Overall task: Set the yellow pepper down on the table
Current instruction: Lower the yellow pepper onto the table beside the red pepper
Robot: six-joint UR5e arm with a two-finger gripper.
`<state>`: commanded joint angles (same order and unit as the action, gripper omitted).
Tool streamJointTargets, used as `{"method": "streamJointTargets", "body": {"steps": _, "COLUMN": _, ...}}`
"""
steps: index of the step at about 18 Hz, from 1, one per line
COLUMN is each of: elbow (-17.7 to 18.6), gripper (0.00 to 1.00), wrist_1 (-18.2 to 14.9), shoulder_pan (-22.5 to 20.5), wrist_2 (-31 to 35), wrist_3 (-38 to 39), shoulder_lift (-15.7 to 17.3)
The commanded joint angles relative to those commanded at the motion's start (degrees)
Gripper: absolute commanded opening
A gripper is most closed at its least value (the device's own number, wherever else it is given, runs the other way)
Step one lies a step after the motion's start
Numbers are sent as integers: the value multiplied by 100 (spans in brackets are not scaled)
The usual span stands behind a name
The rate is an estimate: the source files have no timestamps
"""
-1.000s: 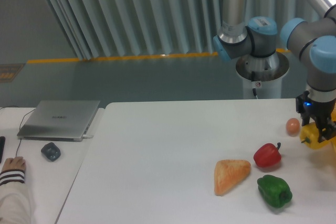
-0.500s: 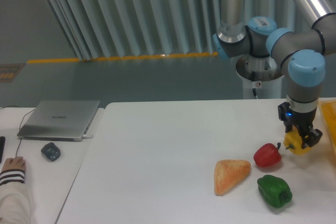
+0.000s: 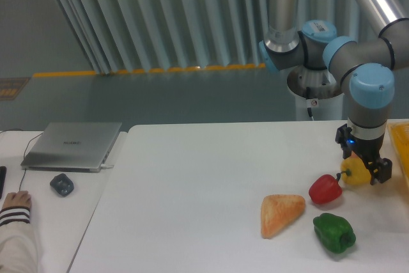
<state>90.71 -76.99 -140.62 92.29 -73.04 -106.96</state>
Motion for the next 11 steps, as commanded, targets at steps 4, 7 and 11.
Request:
{"method": "streamJointTargets", "body": {"steps": 4, "elbow": -210, "gripper": 100, "wrist_1": 131, "shoulder_pan": 52, "wrist_2": 0, "wrist_3": -18, "shoulder_lift": 9}}
{"method": "streamJointTargets", "body": {"steps": 7, "elbow": -360, "gripper": 100, "wrist_1": 448, "shoulder_pan": 79, "wrist_2": -9, "wrist_3": -201, "shoulder_lift": 0}}
{"method": "streamJointTargets", "body": {"steps": 11, "elbow": -422, "gripper": 100, "wrist_1": 404, "shoulder_pan": 70, "wrist_2": 35, "wrist_3": -781, "shoulder_lift": 70}}
